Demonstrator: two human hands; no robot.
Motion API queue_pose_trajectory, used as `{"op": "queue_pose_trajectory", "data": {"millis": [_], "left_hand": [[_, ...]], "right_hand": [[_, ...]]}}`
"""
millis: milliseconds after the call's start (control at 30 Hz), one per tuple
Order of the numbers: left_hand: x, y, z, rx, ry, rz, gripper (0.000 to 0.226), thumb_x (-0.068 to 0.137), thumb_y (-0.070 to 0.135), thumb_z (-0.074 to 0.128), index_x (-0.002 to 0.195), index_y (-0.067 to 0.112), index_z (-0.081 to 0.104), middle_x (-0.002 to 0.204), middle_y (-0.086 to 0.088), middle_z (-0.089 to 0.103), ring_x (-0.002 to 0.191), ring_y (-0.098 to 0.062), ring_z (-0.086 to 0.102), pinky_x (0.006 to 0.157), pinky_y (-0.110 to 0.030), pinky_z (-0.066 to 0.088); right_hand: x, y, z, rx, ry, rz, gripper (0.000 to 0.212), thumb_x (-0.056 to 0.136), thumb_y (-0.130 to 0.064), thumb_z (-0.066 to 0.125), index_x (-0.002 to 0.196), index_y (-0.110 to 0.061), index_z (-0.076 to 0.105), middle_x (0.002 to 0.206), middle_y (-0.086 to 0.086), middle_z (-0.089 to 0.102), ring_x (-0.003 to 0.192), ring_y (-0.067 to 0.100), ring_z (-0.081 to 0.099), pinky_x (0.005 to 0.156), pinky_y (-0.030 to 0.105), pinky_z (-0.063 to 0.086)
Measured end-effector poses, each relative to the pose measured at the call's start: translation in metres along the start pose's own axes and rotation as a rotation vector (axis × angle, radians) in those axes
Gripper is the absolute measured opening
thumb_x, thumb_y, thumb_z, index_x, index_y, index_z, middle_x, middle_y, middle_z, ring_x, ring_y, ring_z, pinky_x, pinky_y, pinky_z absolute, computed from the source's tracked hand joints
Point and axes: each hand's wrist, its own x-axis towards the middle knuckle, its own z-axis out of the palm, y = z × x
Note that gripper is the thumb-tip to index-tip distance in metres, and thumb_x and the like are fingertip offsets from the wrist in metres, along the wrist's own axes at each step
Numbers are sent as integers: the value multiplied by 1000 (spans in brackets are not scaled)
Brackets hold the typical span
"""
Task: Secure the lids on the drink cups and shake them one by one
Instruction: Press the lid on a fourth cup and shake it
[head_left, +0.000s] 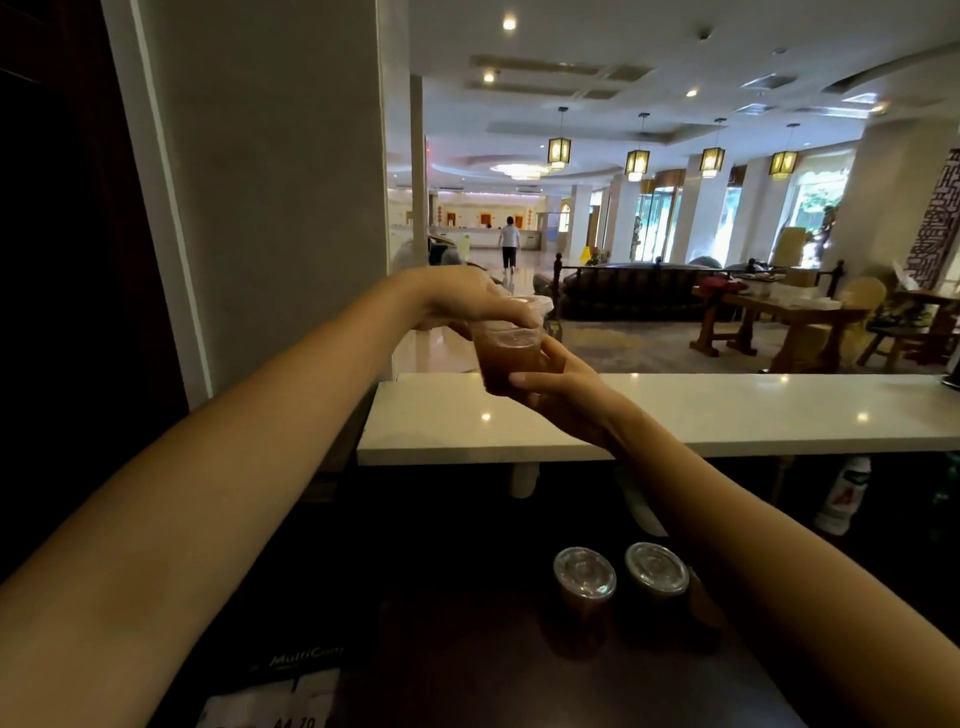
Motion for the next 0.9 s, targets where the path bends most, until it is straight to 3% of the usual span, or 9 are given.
{"op": "queue_pose_trajectory", "data": {"millis": [100, 267, 367, 533, 633, 733, 900], "left_hand": [[3, -5, 20, 61, 7, -23, 55, 78, 48, 65, 113, 6, 59, 113, -11, 60, 105, -25, 56, 90, -35, 49], [3, -30, 58, 19, -59, -130, 62, 73, 44, 72, 121, 8, 56, 119, -8, 58, 108, -23, 55, 94, -36, 48], [3, -49, 85, 8, -47, -165, 72, 70, 42, 76, 129, 10, 48, 122, -4, 52, 112, -22, 51, 97, -35, 45], [6, -73, 121, 62, -62, -190, 71, 70, 42, 76, 128, 10, 50, 114, 0, 52, 105, -16, 50, 95, -29, 41], [9, -84, 139, 52, -75, -232, 71, 69, 39, 77, 128, 12, 49, 116, 1, 53, 103, -13, 48, 86, -25, 42], [12, -94, 151, 36, -102, -278, 77, 69, 37, 78, 134, 13, 44, 131, -2, 51, 110, -13, 47, 95, -26, 40], [20, -100, 163, 58, -129, -365, 93, 67, 39, 79, 142, 14, 32, 144, -1, 41, 128, -17, 41, 97, -22, 34]], "right_hand": [[-7, 21, -4, -73, -7, 12, 58, 80, 14, 55, 129, -13, 40, 120, 9, 54, 113, 25, 54, 99, 39, 47], [-20, 60, -39, -222, -114, 173, 61, 82, 2, 63, 134, -19, 41, 129, 8, 56, 116, 20, 58, 90, 28, 51], [-31, 88, -69, -599, -147, 403, 58, 83, -11, 68, 135, -18, 43, 133, 5, 54, 123, 18, 53, 101, 30, 46], [-45, 147, -112, -1243, -209, 742, 85, 79, -39, 70, 147, -22, 22, 152, 5, 31, 139, 25, 32, 113, 40, 31], [-46, 174, -129, -1566, -254, 773, 102, 72, -46, 74, 149, -23, 11, 157, 8, 15, 143, 35, 17, 114, 46, 24], [-43, 193, -148, -1645, -309, 774, 119, 63, -46, 80, 150, -24, 2, 158, 10, 3, 143, 39, 10, 115, 50, 22], [-40, 204, -160, -1687, -397, 732, 119, 61, -38, 84, 149, -22, 5, 153, 12, 14, 139, 39, 18, 111, 50, 31]]}}
